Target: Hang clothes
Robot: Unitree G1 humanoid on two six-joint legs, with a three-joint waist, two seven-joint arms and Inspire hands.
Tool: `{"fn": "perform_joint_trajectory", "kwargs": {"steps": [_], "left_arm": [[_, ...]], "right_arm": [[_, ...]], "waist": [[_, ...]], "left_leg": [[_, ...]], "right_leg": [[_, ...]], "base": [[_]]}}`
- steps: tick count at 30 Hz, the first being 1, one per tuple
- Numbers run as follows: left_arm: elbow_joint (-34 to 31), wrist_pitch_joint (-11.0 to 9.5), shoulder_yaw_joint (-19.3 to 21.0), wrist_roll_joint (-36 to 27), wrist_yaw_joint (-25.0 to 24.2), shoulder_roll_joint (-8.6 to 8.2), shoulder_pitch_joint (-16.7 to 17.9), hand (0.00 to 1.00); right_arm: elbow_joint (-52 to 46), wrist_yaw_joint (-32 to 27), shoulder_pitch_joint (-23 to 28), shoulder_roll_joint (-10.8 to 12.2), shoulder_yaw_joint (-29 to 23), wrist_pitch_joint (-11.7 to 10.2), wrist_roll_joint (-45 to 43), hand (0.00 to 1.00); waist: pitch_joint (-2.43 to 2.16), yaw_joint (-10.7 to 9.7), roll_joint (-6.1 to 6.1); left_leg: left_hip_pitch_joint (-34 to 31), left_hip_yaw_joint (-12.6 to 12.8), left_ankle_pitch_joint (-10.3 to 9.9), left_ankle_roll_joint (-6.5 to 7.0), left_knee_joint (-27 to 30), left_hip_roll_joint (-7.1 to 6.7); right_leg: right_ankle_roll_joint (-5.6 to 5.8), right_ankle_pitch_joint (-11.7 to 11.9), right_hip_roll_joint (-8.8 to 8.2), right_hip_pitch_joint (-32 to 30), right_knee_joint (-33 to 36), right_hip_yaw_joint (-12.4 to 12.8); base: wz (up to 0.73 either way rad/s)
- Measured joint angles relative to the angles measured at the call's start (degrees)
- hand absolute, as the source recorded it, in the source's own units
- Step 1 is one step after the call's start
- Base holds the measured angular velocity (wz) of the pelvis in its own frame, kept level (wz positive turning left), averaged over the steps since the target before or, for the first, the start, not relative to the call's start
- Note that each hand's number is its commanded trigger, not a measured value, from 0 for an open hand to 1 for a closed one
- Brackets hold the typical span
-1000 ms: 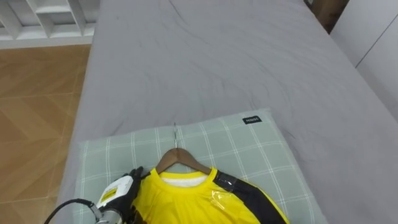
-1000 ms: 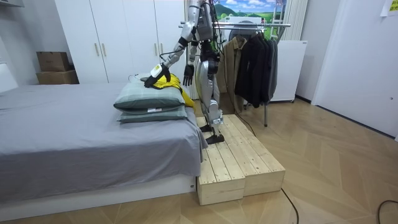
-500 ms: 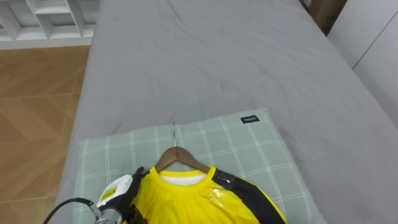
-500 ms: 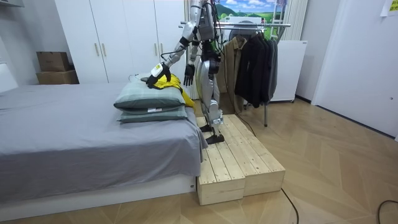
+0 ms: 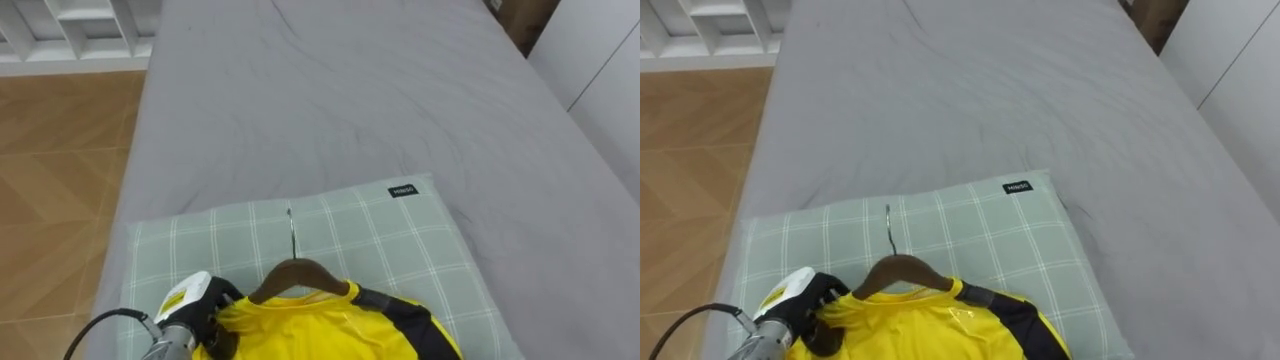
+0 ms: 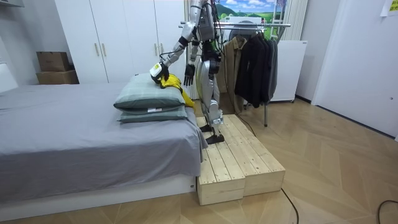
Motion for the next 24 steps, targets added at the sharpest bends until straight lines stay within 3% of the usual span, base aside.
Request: {"fn": "perform_joint_trajectory", "kwargs": {"steps": [13, 24], "left_arm": [[0.14, -0.35, 0.08, -1.06, -1.15, -0.51, 0.34, 1.00], [0.86, -0.71, 0.12, -1.58, -1.14, -0.94, 0.93, 1.00]], "right_arm": [[-0.01, 0.12, 0.00, -0.04, -0.07, 0.02, -0.21, 0.00], [-0.24, 0.52, -0.01, -0.06, -0.08, -0.04, -0.11, 0.00]], "waist": [[-0.06, 0.04, -0.09], [-0.51, 0.98, -0.92]], "left_leg": [[-0.09, 0.02, 0.01, -0.01, 0.02, 0.02], [0.52, 0.10, 0.02, -0.02, -0.01, 0.04]], "right_leg": [[-0.01, 0.01, 0.02, -0.07, 0.02, -0.03], [-0.01, 0.01, 0.02, 0.42, 0.06, 0.01]], "base": [[0.00], [0.00]]}}
